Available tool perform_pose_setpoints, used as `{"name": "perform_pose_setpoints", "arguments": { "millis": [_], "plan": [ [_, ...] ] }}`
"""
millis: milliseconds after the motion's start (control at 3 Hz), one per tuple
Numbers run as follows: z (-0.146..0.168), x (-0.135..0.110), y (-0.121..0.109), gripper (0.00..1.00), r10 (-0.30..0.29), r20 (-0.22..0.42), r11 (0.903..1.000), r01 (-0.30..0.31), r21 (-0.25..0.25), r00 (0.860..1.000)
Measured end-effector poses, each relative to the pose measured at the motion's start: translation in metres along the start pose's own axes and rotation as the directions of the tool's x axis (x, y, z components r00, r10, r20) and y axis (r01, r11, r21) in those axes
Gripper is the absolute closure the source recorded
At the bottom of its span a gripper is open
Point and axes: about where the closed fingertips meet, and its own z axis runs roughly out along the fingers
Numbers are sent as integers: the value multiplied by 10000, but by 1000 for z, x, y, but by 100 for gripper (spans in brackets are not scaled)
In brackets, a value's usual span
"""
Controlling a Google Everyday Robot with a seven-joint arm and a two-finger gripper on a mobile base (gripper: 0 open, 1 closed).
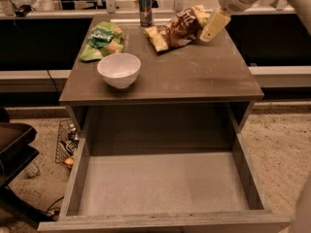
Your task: Place brown chip bag into top drawer
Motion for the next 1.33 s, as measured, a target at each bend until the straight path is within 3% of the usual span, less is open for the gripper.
{"name": "perform_pose_setpoints", "arguments": {
  "millis": [333,667,1000,1333],
  "plan": [
    [46,-3,-12,0,-149,111,9997,151,-196,9998],
    [46,-3,-12,0,-150,112,9997,152,-200,9998],
    [66,-2,-13,0,5,-67,9999,-6,-172,10000],
    [107,3,-17,0,337,-195,9994,-340,-120,9992]
  ]
}}
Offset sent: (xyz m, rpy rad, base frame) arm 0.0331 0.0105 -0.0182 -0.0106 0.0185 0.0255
